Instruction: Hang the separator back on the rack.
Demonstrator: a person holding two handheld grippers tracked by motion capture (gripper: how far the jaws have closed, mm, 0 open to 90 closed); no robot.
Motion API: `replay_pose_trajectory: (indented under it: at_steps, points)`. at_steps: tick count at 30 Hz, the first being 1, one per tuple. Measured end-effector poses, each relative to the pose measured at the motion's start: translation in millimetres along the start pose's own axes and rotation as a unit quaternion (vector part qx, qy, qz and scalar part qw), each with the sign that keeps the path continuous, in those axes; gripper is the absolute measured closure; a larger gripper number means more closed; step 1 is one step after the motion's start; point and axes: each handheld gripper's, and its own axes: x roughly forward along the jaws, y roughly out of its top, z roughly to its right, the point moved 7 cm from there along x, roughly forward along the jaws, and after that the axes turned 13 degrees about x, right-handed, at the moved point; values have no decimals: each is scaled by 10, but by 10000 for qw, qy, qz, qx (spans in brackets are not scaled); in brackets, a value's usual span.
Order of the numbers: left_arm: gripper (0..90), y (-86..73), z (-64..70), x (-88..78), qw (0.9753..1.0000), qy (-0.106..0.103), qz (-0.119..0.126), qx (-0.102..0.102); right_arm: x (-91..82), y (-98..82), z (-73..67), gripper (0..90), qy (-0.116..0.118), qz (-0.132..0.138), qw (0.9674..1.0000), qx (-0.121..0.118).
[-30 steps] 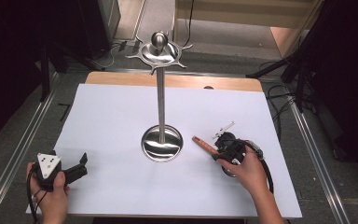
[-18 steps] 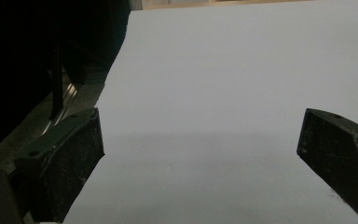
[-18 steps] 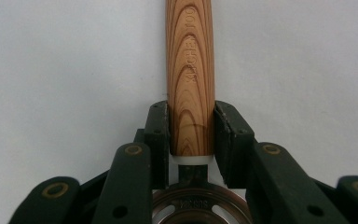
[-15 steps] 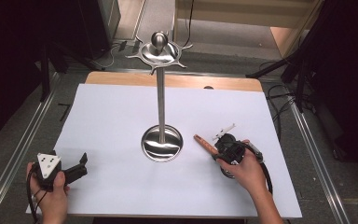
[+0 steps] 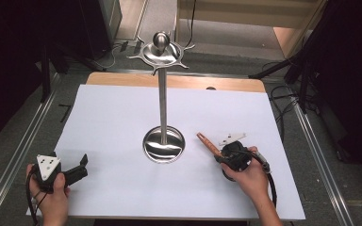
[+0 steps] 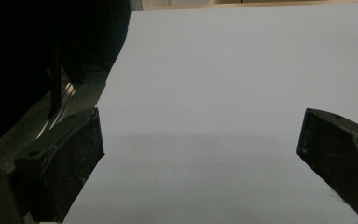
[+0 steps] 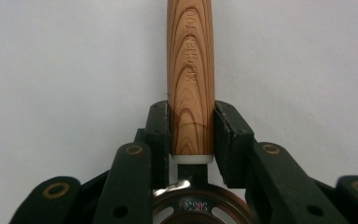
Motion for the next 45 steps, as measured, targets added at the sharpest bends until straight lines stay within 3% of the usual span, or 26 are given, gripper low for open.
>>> replay_pose_trajectory:
  at_steps: [5, 12, 24, 36, 45]
  points:
    - [11, 0, -1, -1, 10000, 8, 3, 12, -73, 43, -44, 707, 162, 450, 9988, 113]
    - [11, 1, 0, -2, 10000, 2, 12, 14, -200, 113, -109, 708, 315, 1082, 9934, 215]
    - [11, 1, -1, -3, 10000, 13, 12, 12, -392, 234, -200, 708, 562, 2002, 9774, 377]
    - [11, 0, -4, -4, 10000, 18, 18, -7, -499, 327, -285, 708, 704, 2597, 9622, 434]
    - [11, 0, -5, -4, 10000, 9, 16, -12, -583, 399, -378, 707, 717, 3053, 9491, 285]
